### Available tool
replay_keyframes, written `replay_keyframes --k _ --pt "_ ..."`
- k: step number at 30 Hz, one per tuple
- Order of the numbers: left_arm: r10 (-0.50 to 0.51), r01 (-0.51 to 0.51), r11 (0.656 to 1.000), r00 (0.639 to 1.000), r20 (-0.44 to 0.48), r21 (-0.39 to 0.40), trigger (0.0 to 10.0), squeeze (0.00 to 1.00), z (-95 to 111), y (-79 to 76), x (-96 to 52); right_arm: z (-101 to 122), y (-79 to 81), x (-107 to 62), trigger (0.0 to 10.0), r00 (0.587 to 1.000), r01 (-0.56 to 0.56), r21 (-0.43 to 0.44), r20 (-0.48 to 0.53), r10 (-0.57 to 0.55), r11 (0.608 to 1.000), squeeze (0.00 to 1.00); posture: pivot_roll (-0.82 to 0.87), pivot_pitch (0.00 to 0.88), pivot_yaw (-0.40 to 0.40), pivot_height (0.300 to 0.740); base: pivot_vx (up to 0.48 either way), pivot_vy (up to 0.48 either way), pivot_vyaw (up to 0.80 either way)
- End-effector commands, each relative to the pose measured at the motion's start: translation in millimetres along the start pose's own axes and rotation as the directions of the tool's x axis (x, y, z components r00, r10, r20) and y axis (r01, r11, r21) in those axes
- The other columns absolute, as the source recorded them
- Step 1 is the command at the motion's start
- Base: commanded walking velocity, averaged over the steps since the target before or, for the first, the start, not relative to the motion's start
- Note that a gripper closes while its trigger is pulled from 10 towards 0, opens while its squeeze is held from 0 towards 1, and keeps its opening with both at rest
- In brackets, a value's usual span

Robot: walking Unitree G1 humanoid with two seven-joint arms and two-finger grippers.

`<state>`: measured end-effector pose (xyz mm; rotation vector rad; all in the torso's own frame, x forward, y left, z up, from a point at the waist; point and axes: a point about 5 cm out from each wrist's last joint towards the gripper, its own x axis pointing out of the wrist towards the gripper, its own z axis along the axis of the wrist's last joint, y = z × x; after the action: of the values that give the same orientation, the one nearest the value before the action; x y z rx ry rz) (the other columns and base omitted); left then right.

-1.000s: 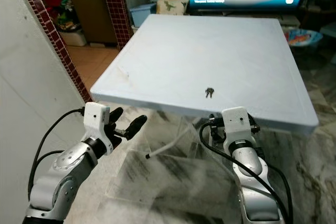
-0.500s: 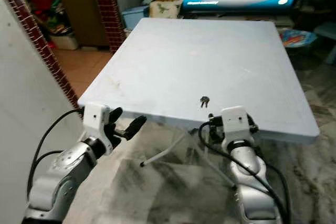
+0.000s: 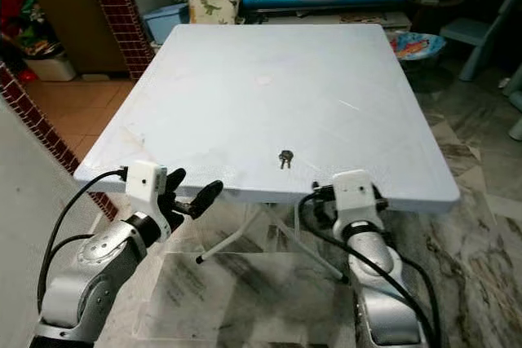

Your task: Hang keys on a hook

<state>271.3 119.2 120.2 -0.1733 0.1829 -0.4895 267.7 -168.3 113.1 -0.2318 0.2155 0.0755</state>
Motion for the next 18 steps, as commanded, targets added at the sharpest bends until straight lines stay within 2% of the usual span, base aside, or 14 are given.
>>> replay_keyframes --k 1,7,18 --pt "0.016 -0.016 1.000 1.000 -0.006 0.015 10.0 0.00 0.7 2.2 -1.7 4.6 6.5 -0.7 10.0 0.999 -0.040 0.016 0.015 0.039 0.999 0.00 -0.03 0.041 0.072 0.740 0.000 0.000 0.00" --pt "0.012 -0.011 0.999 1.000 -0.022 0.046 10.0 0.00 -0.5 2.8 -2.7 9.0 15.5 10.5 10.0 0.998 -0.067 0.012 0.012 0.067 0.998 0.00 -0.01 0.041 0.080 0.740 0.000 0.000 0.00" --pt "-0.026 0.029 0.998 0.998 -0.049 0.060 10.0 0.00 -2.3 0.9 -8.3 22.7 12.7 38.1 10.0 0.998 -0.057 0.032 0.026 0.056 0.998 0.00 0.00 0.056 0.097 0.740 0.000 0.000 0.00"
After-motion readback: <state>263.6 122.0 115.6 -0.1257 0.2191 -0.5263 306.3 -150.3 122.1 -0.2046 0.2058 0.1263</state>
